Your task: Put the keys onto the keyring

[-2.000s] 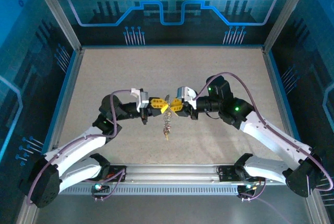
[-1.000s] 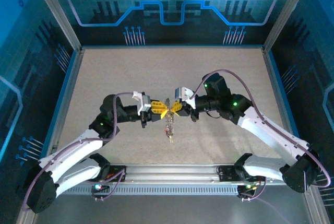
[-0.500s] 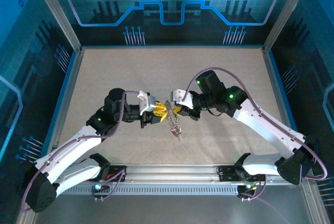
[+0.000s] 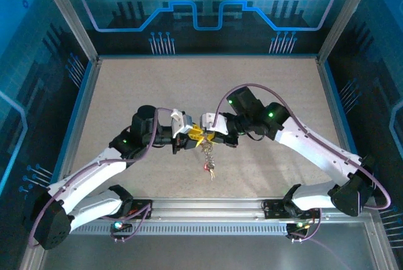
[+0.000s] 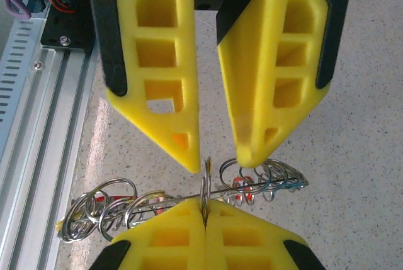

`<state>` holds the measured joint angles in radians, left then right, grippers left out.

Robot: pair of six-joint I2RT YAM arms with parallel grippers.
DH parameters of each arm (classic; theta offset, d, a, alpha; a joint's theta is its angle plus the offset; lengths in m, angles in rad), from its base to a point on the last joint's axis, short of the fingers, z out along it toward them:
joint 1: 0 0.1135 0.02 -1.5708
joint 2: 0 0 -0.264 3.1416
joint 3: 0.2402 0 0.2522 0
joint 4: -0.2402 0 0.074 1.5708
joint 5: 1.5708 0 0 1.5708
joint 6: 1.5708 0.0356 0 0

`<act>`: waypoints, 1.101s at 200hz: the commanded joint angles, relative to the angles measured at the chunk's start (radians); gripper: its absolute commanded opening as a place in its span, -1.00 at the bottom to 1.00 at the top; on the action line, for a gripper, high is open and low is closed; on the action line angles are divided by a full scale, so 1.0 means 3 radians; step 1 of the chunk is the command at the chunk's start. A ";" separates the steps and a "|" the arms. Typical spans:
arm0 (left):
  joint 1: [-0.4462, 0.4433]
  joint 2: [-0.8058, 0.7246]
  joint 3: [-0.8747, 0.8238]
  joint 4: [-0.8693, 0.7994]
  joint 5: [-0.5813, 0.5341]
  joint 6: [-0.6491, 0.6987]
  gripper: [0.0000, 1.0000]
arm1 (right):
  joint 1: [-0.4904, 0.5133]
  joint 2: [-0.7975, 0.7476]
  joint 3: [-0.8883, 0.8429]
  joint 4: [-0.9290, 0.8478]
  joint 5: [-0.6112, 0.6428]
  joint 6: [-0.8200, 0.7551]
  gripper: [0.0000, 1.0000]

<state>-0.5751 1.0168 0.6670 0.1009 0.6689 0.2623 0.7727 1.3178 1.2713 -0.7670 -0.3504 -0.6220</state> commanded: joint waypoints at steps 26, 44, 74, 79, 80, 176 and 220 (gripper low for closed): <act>-0.0092 -0.0010 0.0116 -0.0186 -0.0016 0.0154 -0.62 | 0.0052 0.0033 0.0130 0.0049 -0.0088 -0.0028 -1.00; -0.0094 -0.0014 0.0139 -0.0194 -0.0086 0.0158 -0.85 | 0.0064 0.0032 0.0131 0.0070 -0.0139 -0.0042 -1.00; -0.0117 -0.0010 0.0184 -0.0307 -0.0243 0.0237 -1.00 | 0.0060 -0.0022 0.0109 0.0118 -0.0161 -0.0024 -1.00; -0.0121 -0.0010 0.0206 -0.0346 -0.0254 0.0241 -1.00 | 0.0058 -0.0027 0.0103 0.0127 -0.0161 -0.0023 -1.00; -0.0122 -0.0010 0.0211 -0.0354 -0.0255 0.0244 -1.00 | 0.0058 -0.0029 0.0103 0.0127 -0.0159 -0.0023 -1.00; -0.0127 -0.0215 -0.0100 0.0527 0.0111 -0.0070 -1.00 | -0.0327 -0.0289 -0.0167 0.0154 -0.0708 0.0006 -0.54; -0.0126 -0.0257 -0.0357 0.1243 0.0110 -0.0267 -1.00 | -0.0359 -0.0307 -0.0188 0.0162 -0.0896 0.0065 -0.52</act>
<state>-0.6064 0.9577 0.5747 0.2909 0.6601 0.2317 0.6716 1.2388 1.2263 -0.7280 -0.5438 -0.6250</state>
